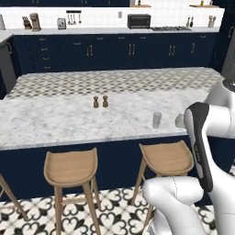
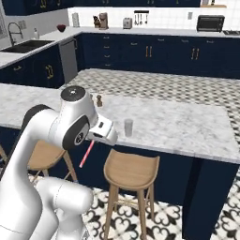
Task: Take a straw from the drawer in front and place it inside the glass cup on the dining counter.
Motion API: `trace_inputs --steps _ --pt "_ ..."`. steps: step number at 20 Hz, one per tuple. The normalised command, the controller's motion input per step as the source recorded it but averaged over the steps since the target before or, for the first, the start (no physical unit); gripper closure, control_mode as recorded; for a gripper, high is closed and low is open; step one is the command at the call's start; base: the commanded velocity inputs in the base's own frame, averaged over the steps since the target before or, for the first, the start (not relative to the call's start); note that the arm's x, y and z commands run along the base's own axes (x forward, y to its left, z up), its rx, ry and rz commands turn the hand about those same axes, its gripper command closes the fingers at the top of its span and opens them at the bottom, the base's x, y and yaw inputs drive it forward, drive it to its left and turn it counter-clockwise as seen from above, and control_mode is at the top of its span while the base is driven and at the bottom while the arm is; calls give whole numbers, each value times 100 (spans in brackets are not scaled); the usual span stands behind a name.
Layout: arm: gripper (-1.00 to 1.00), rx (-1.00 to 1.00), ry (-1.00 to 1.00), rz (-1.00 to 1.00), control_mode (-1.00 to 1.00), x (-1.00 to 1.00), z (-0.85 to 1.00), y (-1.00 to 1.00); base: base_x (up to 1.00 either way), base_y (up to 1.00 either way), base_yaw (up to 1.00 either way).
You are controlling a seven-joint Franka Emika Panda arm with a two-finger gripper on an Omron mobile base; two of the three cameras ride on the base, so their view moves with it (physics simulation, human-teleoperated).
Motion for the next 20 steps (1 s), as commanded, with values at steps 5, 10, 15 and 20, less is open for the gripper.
trace_inputs --steps 5,10,15,20 --pt "100 0 0 0 100 0 0 0 100 24 -23" --pt "100 0 0 0 100 0 0 0 56 12 -10" --pt "100 16 -29 1 -100 0 66 -13 0 0 0" --pt "100 22 -37 13 -100 14 46 -34 0 0 0"
